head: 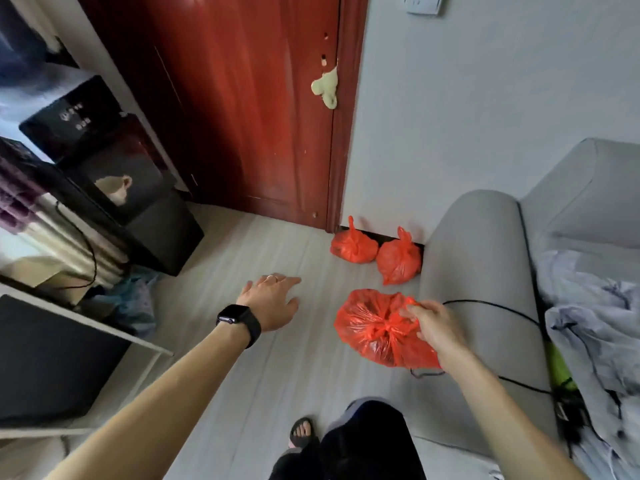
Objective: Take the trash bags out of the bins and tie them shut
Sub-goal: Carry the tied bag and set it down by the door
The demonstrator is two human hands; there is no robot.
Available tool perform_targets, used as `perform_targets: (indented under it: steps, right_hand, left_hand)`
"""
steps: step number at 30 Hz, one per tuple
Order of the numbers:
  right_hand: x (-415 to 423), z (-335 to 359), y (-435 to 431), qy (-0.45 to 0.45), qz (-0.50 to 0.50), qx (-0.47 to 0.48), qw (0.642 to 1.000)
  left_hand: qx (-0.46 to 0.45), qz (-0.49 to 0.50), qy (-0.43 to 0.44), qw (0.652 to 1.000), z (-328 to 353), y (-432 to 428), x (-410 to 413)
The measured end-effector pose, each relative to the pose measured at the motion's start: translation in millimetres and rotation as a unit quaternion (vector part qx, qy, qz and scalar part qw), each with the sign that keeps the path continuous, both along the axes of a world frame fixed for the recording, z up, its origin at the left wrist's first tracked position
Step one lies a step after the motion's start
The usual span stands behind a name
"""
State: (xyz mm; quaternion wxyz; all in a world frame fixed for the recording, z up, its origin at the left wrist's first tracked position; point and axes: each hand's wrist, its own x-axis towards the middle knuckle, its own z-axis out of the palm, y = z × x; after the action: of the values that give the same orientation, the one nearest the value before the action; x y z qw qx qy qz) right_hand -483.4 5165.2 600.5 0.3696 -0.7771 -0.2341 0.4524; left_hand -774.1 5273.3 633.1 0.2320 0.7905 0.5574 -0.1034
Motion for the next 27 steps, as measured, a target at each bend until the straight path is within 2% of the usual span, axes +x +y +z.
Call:
perform_targets:
  steps: [7, 15, 21, 24, 27]
  right_hand:
    - [45.3, -74.1, 155.4, 0.033, 0.037, -0.06, 0.997]
    - [88.5, -167.4, 288.7, 0.099, 0.016, -0.141, 0.985]
    - [98.4, -250.2, 360.9, 0.072, 0.024, -0.188, 0.979]
    - [105.4, -299.3, 392.6, 0.039, 0.086, -0.215, 0.972]
    - [110.6, -357.5, 427.3, -0.014, 0.172, -0.247, 0.954]
  left_hand:
    - [0.018, -0.013, -0.021, 1.0, -37.2, 164.8, 91.6]
    - [0.071, -0.027, 0.014, 0.997, -92.0, 336.4, 174.6]
    - [0.125, -0.059, 0.061, 0.989, -162.7, 451.7, 208.3]
    - [0.157, -0.059, 0.046, 0.985, -209.7, 498.7, 222.7]
    - [0.207, -0.125, 0.036, 0.97, -260.6, 536.8, 238.4]
